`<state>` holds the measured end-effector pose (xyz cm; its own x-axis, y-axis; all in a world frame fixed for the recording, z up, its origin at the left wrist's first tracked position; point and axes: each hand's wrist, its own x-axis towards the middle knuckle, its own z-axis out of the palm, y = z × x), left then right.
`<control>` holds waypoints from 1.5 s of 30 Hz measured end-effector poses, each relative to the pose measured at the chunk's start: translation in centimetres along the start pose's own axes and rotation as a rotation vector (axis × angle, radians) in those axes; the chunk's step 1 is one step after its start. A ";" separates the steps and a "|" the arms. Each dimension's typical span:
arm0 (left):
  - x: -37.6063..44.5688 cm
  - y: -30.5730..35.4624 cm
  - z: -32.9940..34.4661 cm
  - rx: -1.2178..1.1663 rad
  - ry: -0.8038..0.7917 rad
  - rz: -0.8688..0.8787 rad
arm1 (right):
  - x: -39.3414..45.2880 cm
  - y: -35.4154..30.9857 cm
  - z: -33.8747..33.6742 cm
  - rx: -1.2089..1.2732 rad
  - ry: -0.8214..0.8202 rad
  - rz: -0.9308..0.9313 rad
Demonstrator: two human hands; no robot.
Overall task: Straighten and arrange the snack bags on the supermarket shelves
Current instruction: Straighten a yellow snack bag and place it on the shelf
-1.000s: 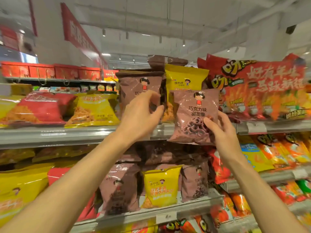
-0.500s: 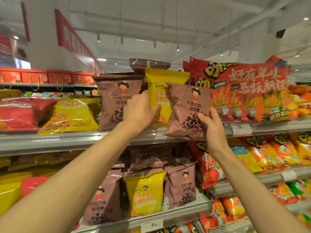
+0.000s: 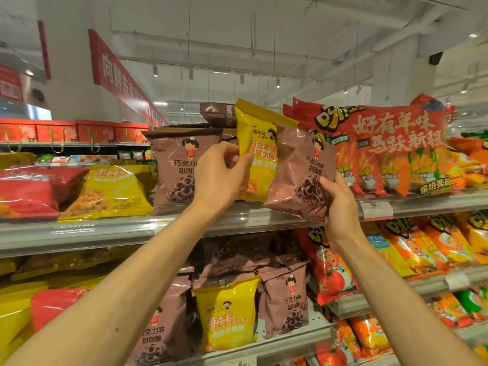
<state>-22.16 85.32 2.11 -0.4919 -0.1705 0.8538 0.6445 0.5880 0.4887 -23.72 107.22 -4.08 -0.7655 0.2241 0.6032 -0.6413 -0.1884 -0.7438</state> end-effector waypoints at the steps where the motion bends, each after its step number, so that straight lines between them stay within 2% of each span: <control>1: 0.0 0.1 -0.4 -0.016 0.013 -0.003 | 0.1 -0.1 0.0 0.003 -0.001 -0.009; 10: -0.3 -0.7 -7.2 -0.096 0.108 -0.089 | 1.1 -0.4 1.8 -0.105 0.020 -0.057; 16: -1.3 -2.5 -10.9 -0.049 0.146 -0.112 | 2.6 -0.7 4.9 -0.326 -0.005 -0.129; 22: -1.8 -3.0 -11.2 -0.045 0.137 -0.113 | 3.1 0.9 7.3 -0.507 -0.144 -0.073; 32: -2.4 -3.2 -10.7 -0.107 0.075 -0.127 | 2.7 0.0 6.4 -0.757 -0.211 -0.090; 36: -2.7 -3.3 -10.6 -0.140 0.036 -0.133 | 1.8 -0.2 5.7 -0.799 -0.133 -0.099; 45: -4.3 -4.2 -11.0 -0.078 -0.002 -0.098 | -0.8 -1.5 4.4 -0.635 0.030 -0.154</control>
<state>-16.29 74.91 -1.66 -0.5559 -0.2225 0.8009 0.6368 0.5052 0.5824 -22.42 103.12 -2.21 -0.6594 0.2320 0.7151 -0.5802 0.4477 -0.6804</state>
